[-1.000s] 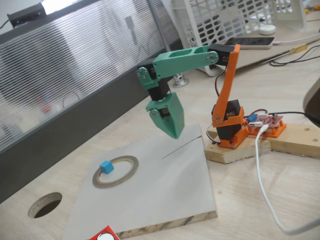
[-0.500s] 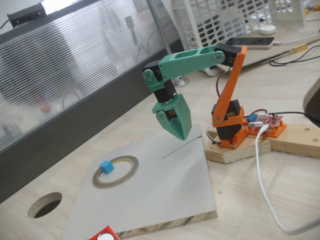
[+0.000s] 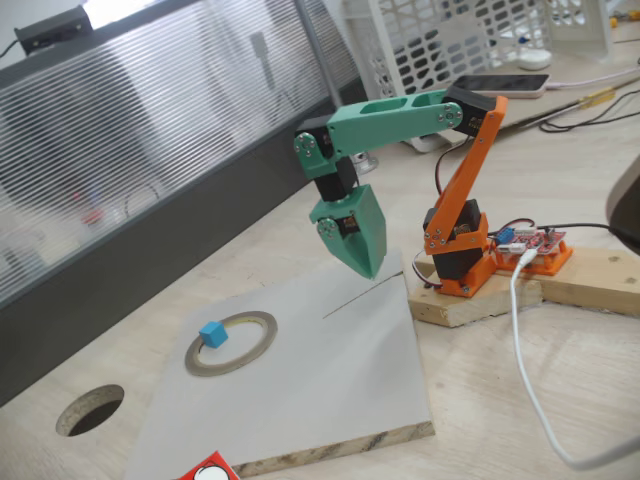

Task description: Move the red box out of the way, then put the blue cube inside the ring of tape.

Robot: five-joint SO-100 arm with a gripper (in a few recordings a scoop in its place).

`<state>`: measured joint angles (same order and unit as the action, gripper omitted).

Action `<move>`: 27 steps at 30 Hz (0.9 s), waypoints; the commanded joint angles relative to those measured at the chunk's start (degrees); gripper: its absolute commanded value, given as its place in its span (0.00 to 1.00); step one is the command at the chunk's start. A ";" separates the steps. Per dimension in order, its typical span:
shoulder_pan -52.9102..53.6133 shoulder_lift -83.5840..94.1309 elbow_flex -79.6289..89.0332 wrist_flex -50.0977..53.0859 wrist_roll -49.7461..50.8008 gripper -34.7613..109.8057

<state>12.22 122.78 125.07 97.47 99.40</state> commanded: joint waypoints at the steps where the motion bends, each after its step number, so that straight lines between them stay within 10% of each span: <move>1: 0.70 1.67 3.87 0.88 1.49 0.24; 27: 0.26 0.70 4.75 0.44 1.41 0.24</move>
<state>12.30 122.70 128.94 97.29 99.40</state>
